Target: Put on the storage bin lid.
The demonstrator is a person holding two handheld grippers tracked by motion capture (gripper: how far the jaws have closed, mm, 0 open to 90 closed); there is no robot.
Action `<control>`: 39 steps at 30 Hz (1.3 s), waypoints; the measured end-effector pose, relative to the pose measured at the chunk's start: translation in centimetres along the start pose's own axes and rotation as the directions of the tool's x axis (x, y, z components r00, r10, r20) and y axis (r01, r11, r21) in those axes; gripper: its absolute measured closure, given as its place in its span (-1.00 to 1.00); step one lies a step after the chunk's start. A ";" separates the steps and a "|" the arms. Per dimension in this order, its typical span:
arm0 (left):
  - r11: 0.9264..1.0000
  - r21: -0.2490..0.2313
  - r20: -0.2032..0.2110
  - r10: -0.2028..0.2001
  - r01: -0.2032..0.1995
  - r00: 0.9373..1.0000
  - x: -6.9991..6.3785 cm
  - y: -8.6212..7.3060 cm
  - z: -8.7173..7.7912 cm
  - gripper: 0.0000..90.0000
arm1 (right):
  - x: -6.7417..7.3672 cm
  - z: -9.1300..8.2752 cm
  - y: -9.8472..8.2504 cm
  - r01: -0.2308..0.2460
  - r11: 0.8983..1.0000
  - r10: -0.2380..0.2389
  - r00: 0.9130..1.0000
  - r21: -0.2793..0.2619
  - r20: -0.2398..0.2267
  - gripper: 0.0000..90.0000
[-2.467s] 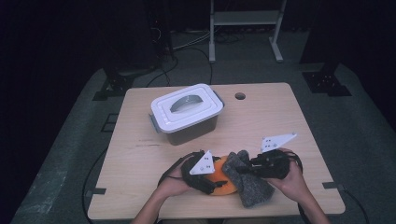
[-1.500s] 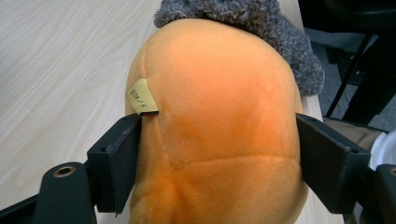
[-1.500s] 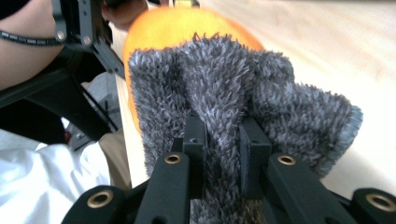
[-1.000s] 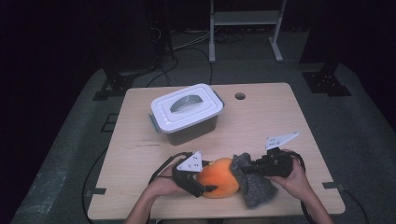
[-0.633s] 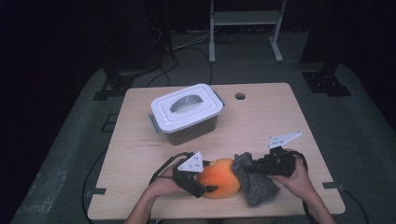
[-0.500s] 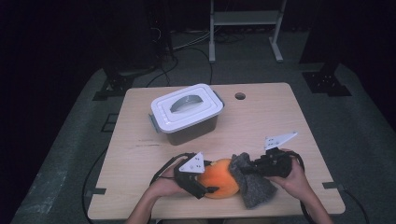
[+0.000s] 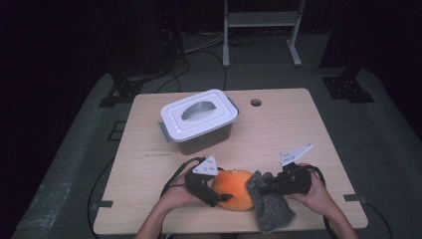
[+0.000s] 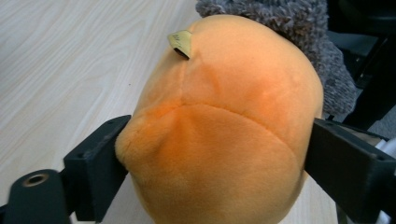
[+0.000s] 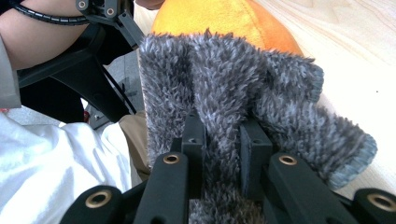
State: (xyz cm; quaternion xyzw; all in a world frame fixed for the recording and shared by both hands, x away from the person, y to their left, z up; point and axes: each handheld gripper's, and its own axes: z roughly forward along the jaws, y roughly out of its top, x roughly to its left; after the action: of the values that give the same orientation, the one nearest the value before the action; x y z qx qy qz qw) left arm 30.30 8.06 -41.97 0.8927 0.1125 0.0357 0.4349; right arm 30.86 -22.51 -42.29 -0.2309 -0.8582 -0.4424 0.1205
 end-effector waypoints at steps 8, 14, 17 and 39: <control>0.988 0.004 -0.016 0.152 -0.152 0.988 -1.7 0.6 0.2 -0.50 | 1.6 -1.7 1.7 0.060 0.992 -0.051 0.995 -0.110 0.084 0.69; 0.988 0.013 -0.004 0.152 -0.151 0.988 -1.7 0.7 0.2 -0.60 | 3.0 -0.2 2.7 0.109 0.992 -0.103 0.991 -0.067 0.091 0.69; 0.998 -0.028 0.037 0.060 -0.059 0.998 -1.4 1.0 0.3 -0.78 | 2.5 -0.1 2.3 0.087 0.994 -0.083 0.994 -0.067 0.067 0.69; 0.999 -0.016 0.004 0.043 -0.043 0.999 -1.3 0.7 0.7 -0.50 | 2.6 -1.1 2.4 0.057 0.996 -0.051 0.995 -0.064 0.091 0.70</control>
State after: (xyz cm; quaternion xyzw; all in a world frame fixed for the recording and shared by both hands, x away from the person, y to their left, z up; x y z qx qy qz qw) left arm 29.23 6.77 -41.81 0.8915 0.0922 0.0440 0.4413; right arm 29.78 -21.47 -38.91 -0.2311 -0.8535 -0.4630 0.0623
